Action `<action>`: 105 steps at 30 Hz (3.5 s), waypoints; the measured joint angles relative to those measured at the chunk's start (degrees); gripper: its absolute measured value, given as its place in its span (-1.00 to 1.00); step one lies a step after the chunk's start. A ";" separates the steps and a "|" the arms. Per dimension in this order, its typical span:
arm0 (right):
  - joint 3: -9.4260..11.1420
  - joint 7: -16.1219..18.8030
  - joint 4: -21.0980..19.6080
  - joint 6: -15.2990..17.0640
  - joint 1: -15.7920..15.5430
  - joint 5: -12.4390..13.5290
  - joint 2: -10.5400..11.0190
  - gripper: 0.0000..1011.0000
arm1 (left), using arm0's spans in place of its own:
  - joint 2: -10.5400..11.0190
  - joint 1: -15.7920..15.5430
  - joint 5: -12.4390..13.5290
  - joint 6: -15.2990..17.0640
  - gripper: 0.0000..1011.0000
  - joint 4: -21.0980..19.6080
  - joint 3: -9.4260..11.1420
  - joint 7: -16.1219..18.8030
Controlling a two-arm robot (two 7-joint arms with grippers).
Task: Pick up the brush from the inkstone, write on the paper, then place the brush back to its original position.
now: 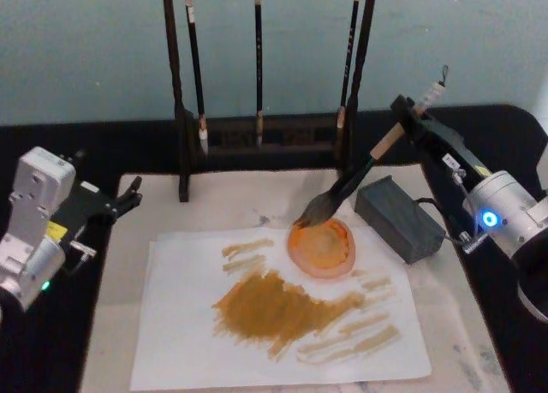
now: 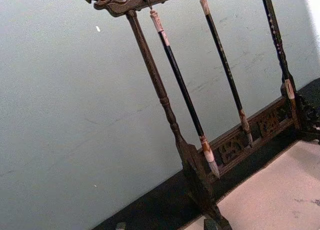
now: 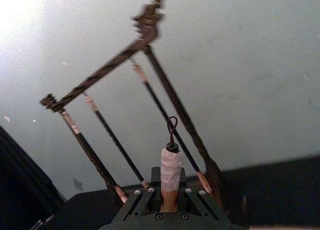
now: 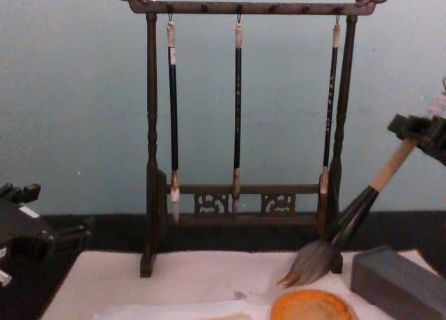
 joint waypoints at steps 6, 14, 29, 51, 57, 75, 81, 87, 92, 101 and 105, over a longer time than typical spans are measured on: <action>1.40 -1.95 0.56 3.43 -0.54 4.81 -0.20 -0.66 | 0.00 0.00 0.00 0.00 1.00 0.00 0.00 0.00; 2.58 -5.38 1.14 5.76 -1.39 9.10 -0.43 -0.66 | 0.00 0.00 0.00 0.00 1.00 0.00 0.00 0.00; 1.98 -7.83 3.77 7.51 -0.61 13.29 -0.02 -0.66 | 0.00 0.00 0.00 0.00 1.00 0.00 0.00 0.00; -0.11 -9.08 7.28 8.06 1.51 17.84 0.78 -0.66 | 0.00 0.00 0.00 0.00 1.00 0.00 0.00 0.00; -0.54 -9.32 8.29 8.31 2.05 19.18 1.00 -0.66 | 0.00 -0.01 0.00 0.00 1.00 0.00 0.00 0.00; -2.35 -10.56 10.11 6.94 3.17 21.20 1.93 -0.66 | 0.00 -0.01 0.00 0.00 1.00 0.00 0.00 0.00; -3.01 -10.87 10.30 6.26 3.34 21.42 2.30 -0.66 | 0.00 -0.01 0.00 0.00 1.00 0.00 0.00 0.00; -2.95 -10.86 10.30 6.28 3.34 21.42 2.25 -0.66 | 0.00 0.00 0.00 0.00 1.00 0.00 0.00 0.00; -2.88 -10.84 10.30 6.32 3.33 21.42 2.23 -0.66 | 0.00 0.00 0.00 0.00 1.00 0.00 0.00 0.00; -2.83 -10.80 10.29 6.36 3.30 21.40 2.19 -0.21 | 0.00 0.00 0.00 0.00 1.00 0.00 0.00 0.00; -2.81 -10.78 10.28 6.39 3.28 21.40 2.17 0.01 | 0.00 0.00 0.00 0.00 1.00 0.00 0.00 0.00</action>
